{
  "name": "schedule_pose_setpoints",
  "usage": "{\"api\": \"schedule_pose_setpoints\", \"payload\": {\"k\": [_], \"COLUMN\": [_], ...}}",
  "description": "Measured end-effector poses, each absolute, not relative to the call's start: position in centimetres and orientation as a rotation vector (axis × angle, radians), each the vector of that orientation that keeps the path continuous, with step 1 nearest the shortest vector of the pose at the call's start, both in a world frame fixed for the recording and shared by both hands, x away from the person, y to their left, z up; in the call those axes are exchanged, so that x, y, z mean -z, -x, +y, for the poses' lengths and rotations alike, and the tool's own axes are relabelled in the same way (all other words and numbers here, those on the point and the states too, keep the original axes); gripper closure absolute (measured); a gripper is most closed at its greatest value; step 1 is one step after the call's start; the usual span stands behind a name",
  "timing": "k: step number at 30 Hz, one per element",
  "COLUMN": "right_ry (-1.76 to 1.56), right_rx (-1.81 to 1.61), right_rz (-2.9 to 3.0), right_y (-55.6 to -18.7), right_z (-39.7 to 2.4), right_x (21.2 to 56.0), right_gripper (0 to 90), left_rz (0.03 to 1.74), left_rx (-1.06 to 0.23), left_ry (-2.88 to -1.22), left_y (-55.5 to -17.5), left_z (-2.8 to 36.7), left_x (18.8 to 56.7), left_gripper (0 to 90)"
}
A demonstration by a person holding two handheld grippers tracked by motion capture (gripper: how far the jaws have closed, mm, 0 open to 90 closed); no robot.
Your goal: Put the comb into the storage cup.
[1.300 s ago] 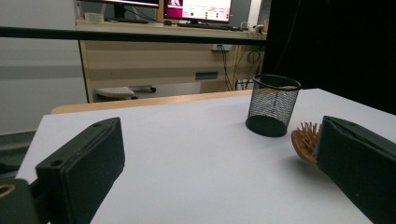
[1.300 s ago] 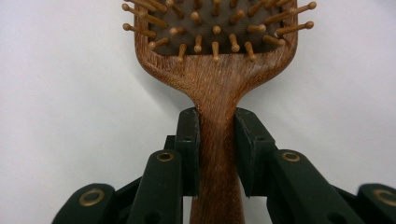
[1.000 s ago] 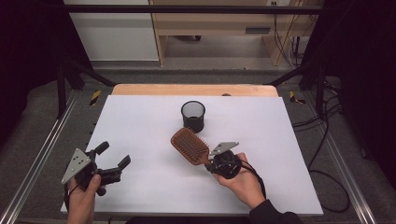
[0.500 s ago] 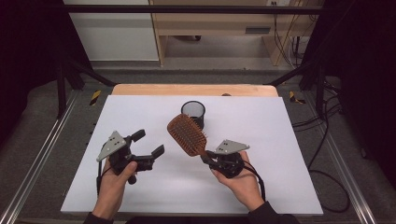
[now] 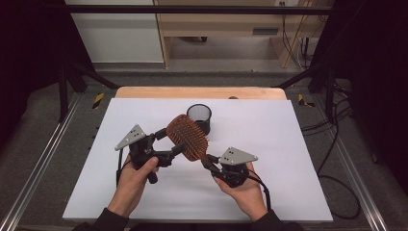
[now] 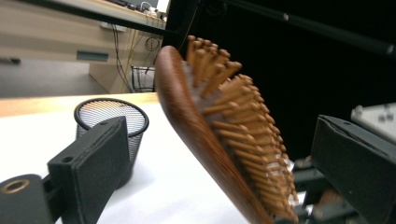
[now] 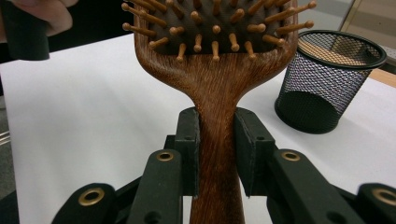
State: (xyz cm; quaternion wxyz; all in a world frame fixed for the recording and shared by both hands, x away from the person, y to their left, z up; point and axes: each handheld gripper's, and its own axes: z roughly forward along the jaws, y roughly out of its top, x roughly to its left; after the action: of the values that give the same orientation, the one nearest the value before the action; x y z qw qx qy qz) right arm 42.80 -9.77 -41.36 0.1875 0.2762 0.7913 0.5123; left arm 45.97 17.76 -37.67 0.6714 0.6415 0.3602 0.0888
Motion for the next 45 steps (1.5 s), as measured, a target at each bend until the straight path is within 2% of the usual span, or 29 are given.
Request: {"api": "schedule_pose_setpoints", "payload": {"k": [5,12,22,31,45], "right_ry": [-0.779,-0.773,-0.764,-0.75,-0.756], "right_rx": [-1.458,-1.453,-1.441,-1.438,-1.443], "right_rz": [2.22,2.21,2.197,2.199,2.185], "right_y": [-42.7,-42.6,-42.5,-42.5,-42.4], "right_z": [-9.8,-9.5,-9.5,-9.2,-9.1], "right_x": [41.5,41.5,41.6,41.6,41.7], "right_gripper": [72.8,72.9,72.8,72.8,72.8], "left_rz": [0.83,0.831,0.854,0.87,0.896], "left_rx": [-0.166,-0.136,-0.083,-0.057,-0.061], "left_ry": [-1.436,-1.443,-1.413,-1.392,-1.391], "left_y": [-46.3,-46.5,-46.8,-47.2,-47.1], "left_z": [17.8,17.0,16.3,16.2,16.2], "left_x": [37.6,37.5,37.3,37.4,37.2], "left_gripper": [8.6,8.9,17.1,28.9,36.6]}}
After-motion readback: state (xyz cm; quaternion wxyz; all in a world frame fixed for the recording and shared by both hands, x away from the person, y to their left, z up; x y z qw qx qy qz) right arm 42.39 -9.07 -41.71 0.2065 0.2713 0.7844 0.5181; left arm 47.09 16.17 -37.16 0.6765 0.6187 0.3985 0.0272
